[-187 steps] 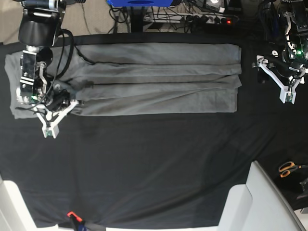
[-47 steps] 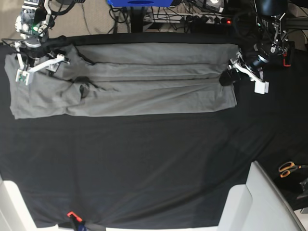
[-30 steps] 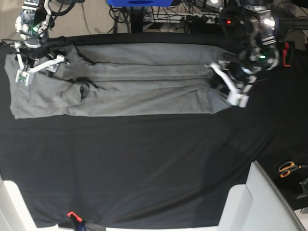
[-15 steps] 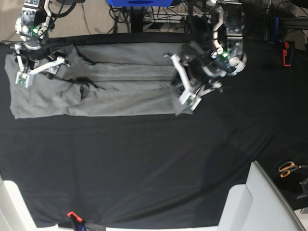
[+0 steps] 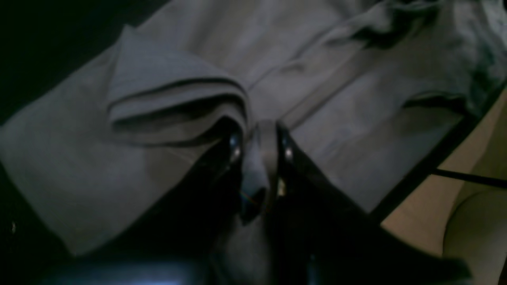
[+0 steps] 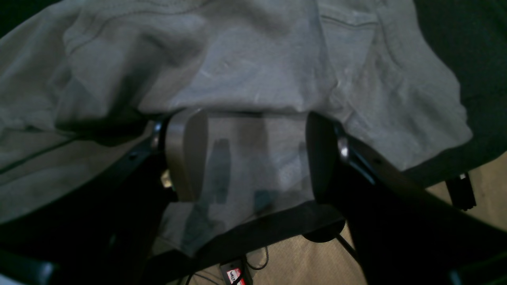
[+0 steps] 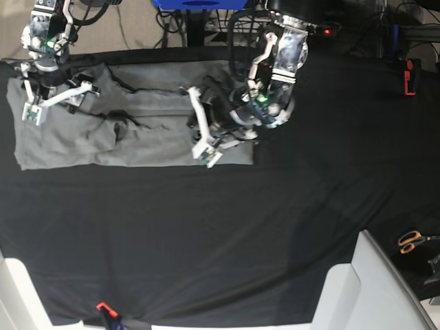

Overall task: Fold the T-shirt properly
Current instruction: 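Fold the shirt's end with the left gripper toward the right gripper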

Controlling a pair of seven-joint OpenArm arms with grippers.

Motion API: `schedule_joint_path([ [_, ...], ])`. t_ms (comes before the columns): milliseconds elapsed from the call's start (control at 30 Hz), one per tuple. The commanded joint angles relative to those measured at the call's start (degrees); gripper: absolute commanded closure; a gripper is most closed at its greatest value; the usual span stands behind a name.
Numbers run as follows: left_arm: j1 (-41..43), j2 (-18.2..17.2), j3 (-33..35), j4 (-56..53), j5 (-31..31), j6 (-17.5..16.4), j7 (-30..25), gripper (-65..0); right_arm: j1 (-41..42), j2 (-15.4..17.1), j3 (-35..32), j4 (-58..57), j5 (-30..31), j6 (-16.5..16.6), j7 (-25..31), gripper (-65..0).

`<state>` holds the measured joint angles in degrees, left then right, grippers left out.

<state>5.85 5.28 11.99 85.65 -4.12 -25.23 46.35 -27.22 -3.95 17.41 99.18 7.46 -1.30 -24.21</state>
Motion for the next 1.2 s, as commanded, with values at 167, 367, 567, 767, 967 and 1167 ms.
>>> schedule_joint_path([
  [167,-4.13,3.12,0.89,-2.35,-0.85,0.22,-1.20,0.0,0.01,0.30,0.13,0.82,-0.04,-0.15,1.13,-36.9],
  [367,-6.42,3.29,5.81,-6.48,-0.85,0.22,-1.29,0.0,0.10,0.38,0.13,0.82,-0.04,-0.15,1.22,-36.9],
  [567,-6.59,3.64,10.39,-7.54,-0.85,0.31,-1.38,0.0,0.72,0.30,0.13,0.82,-0.04,-0.15,1.13,-36.9],
  [767,-6.68,3.64,10.47,-8.42,-0.85,0.31,-5.07,0.0,0.81,0.21,0.13,0.82,-0.04,-0.15,1.13,-36.9],
  [967,-8.26,3.64,10.56,-12.11,-0.85,0.31,-5.34,0.0,0.81,0.12,0.13,0.82,-0.04,-0.15,1.13,-36.9],
  [1167,-8.26,3.56,10.56,-11.93,-0.85,0.31,-5.34,-10.0,0.81,0.12,0.13,0.82,-0.04,-0.15,1.13,-37.1],
])
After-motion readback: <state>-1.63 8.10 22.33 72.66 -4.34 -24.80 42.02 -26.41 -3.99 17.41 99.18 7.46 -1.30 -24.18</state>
